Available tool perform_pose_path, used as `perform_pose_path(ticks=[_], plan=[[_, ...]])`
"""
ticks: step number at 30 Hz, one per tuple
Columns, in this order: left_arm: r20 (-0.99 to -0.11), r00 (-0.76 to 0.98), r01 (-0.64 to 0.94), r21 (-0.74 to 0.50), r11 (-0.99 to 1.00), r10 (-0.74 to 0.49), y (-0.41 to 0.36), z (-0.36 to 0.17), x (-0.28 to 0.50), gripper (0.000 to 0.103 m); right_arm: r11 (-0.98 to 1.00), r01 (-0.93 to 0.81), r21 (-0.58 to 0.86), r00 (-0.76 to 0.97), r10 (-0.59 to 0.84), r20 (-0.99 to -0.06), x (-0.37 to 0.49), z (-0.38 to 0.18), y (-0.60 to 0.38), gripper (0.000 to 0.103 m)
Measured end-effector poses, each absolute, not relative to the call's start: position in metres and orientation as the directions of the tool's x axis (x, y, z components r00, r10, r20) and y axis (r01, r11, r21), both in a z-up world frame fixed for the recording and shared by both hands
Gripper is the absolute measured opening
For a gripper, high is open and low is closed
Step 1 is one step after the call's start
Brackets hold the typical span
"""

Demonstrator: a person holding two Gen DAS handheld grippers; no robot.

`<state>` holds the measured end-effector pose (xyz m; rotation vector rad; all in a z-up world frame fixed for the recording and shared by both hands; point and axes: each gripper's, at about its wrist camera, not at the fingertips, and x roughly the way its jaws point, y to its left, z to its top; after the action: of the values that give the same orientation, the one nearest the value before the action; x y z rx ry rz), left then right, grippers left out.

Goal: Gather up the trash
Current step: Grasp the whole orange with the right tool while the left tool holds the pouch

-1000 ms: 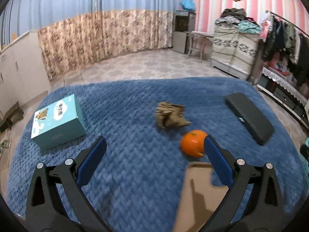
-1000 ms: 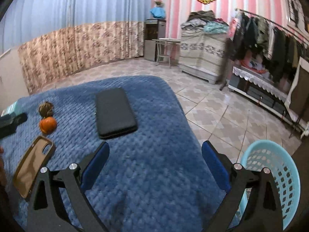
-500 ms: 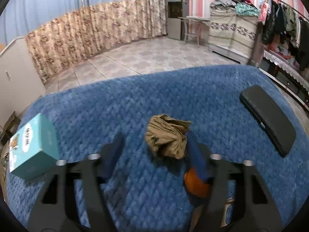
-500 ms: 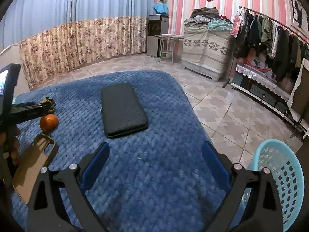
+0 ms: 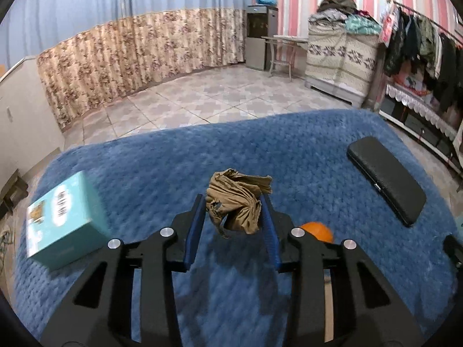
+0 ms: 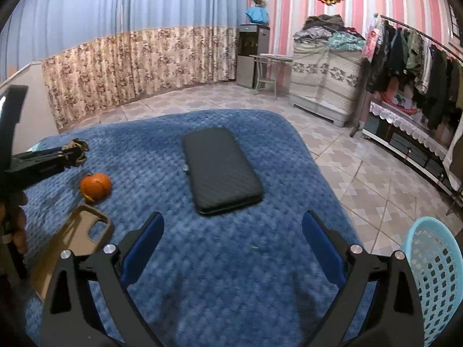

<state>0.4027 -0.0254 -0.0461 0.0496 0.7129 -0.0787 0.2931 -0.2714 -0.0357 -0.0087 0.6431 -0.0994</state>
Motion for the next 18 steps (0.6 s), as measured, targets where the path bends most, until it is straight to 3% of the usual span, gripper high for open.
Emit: perform_pose_path(ticks=[12,18], plan=[[-0.649,0.753,-0.116,0.032,0.993,0.109,0.048,-0.066,0.335,0.037,0.987,-0.126,-0.102,0.797,0.039,-0.603,0.315,-0.039,-0.186,0.094],[-0.682,0.729,-0.136,-0.072,0.988,0.050,0.069,-0.077,0.340,0.037,0.963,-0.246,-0.113,0.764,0.121,-0.634,0.341,-0.044,-0.143,0.093]])
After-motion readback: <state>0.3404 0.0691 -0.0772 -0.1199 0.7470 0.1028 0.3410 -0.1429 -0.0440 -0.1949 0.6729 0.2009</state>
